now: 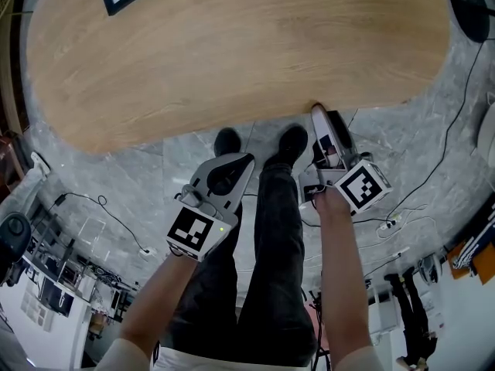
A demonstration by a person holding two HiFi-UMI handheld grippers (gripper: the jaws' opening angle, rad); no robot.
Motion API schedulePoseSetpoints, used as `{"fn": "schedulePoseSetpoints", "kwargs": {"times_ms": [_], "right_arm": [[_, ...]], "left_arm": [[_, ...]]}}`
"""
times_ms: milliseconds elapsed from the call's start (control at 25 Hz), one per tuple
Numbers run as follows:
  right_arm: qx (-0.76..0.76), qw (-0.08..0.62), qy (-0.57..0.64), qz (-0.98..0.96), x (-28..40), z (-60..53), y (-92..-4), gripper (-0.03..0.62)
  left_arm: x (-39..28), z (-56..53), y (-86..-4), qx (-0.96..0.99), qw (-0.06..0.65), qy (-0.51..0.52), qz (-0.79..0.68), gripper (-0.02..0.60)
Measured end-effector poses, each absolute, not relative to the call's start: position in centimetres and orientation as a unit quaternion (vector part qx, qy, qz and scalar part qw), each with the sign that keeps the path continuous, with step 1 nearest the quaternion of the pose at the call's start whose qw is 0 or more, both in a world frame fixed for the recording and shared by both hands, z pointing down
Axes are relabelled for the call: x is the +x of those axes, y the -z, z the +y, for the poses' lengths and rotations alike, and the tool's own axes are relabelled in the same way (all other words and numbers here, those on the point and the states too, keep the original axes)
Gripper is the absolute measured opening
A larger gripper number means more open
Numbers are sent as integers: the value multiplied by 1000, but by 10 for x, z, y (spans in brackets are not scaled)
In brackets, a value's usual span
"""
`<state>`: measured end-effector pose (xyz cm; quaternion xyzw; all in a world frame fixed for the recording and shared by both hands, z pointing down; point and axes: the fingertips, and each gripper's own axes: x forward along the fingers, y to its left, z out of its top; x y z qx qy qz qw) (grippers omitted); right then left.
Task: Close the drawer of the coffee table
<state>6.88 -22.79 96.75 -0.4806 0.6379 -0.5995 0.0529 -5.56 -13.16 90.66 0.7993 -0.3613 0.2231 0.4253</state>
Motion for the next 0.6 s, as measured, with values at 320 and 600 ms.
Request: {"fn": "schedulePoseSetpoints", "kwargs": {"times_ms": [320,600], "right_arm": [[-471,70,591,651,63,-246,-965,242],[-472,72,586,654,60,-261,-965,242]], "left_arm": [[-53,-133,-918,804,413,-225,-365,6],[-48,-131,-919,802,416,-225,-364,6]]}}
